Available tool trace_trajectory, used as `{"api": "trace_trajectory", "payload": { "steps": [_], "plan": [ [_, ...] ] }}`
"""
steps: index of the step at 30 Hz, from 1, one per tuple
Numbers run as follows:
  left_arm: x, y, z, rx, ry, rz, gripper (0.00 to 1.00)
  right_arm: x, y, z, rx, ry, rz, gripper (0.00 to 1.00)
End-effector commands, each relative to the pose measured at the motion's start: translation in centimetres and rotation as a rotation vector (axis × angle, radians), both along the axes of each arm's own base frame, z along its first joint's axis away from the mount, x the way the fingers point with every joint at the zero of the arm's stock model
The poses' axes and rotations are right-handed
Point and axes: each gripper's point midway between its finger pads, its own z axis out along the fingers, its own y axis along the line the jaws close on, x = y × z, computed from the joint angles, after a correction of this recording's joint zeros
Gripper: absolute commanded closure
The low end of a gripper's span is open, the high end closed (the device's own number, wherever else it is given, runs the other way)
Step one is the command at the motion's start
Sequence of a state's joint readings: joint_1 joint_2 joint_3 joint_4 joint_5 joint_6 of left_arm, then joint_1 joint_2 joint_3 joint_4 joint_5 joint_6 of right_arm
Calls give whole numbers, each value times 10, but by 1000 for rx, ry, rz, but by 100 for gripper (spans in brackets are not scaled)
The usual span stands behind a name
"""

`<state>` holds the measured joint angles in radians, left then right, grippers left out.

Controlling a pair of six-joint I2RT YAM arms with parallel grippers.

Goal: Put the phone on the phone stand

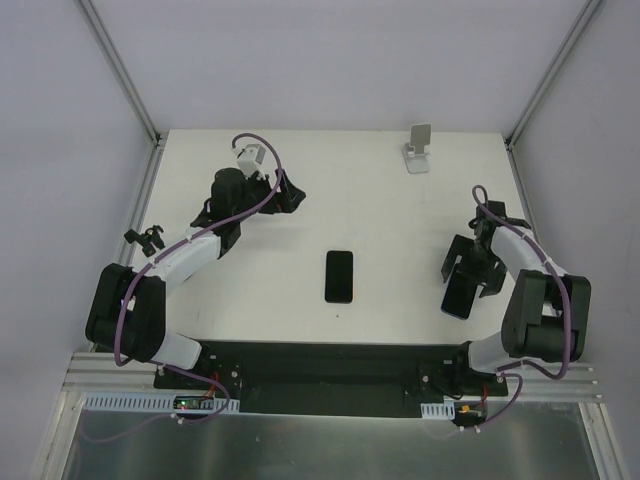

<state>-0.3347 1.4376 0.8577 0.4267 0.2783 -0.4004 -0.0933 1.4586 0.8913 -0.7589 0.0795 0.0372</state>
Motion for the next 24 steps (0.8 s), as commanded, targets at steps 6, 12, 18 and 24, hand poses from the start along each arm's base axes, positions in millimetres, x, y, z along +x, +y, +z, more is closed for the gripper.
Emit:
{"api": "trace_trajectory", "payload": {
  "steps": [6, 12, 18, 24],
  "plan": [
    [2, -1, 19, 5, -68, -8, 6, 5, 9, -9, 94, 26, 77, 3],
    [1, -1, 20, 3, -71, -8, 6, 4, -6, -11, 35, 55, 65, 2],
    [0, 1, 23, 8, -82, -2, 6, 3, -12, -15, 30, 81, 44, 1],
    [-1, 3, 23, 4, -84, -1, 5, 7, -10, -19, 56, 84, 36, 4]
  ]
}}
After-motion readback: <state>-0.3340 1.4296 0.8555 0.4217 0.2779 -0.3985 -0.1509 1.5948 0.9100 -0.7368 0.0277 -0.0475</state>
